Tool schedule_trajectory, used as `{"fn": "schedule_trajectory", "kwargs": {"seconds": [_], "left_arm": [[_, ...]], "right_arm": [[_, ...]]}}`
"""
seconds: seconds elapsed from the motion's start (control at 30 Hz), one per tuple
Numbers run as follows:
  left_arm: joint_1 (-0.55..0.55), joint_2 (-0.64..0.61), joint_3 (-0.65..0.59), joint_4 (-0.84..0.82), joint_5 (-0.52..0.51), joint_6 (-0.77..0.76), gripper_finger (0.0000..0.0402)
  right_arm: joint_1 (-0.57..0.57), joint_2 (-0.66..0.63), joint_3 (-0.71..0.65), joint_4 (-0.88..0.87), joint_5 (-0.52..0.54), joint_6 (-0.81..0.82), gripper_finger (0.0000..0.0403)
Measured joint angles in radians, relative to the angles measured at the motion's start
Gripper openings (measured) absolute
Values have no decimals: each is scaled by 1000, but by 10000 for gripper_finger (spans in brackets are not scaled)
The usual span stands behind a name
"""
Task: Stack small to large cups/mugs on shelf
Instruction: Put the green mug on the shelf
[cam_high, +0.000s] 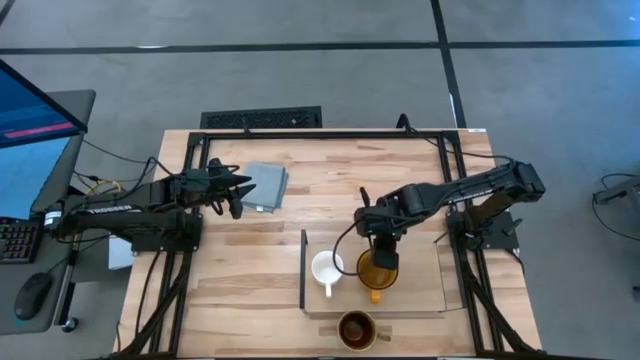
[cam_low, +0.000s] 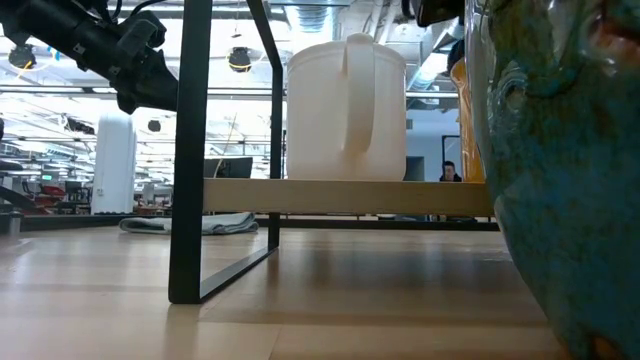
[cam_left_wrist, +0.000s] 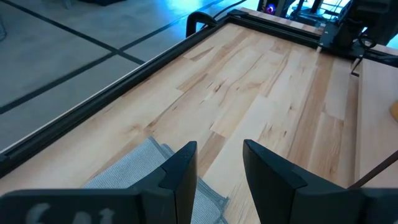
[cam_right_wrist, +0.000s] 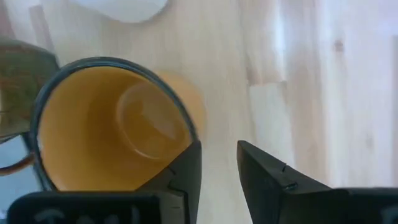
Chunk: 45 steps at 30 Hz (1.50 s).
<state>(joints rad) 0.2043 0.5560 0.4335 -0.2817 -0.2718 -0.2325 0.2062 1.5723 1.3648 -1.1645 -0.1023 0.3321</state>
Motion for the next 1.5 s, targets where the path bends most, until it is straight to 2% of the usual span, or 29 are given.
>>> {"fn": "schedule_trajectory", "kwargs": {"seconds": [0.27,0.4,0.57,0.7,1.07,1.3,1.5], "left_arm": [[0,0,0,0,0,0,121],[0,0,0,-1,2,0,121],[0,0,0,-39,2,0,121],[0,0,0,-53,2,-6,121],[-1,0,0,-33,2,-73,121],[-1,0,0,-30,3,-129,121],[-1,0,0,48,3,-127,121]], "right_arm": [[-4,0,113,-76,79,-51,123],[-6,-23,190,-125,161,-61,123],[-13,-124,262,-120,295,-79,123],[-26,-240,276,-92,406,-72,123],[45,-443,275,-48,399,-18,123],[92,-547,274,-25,613,-3,123],[174,-623,274,8,732,85,123]]}}
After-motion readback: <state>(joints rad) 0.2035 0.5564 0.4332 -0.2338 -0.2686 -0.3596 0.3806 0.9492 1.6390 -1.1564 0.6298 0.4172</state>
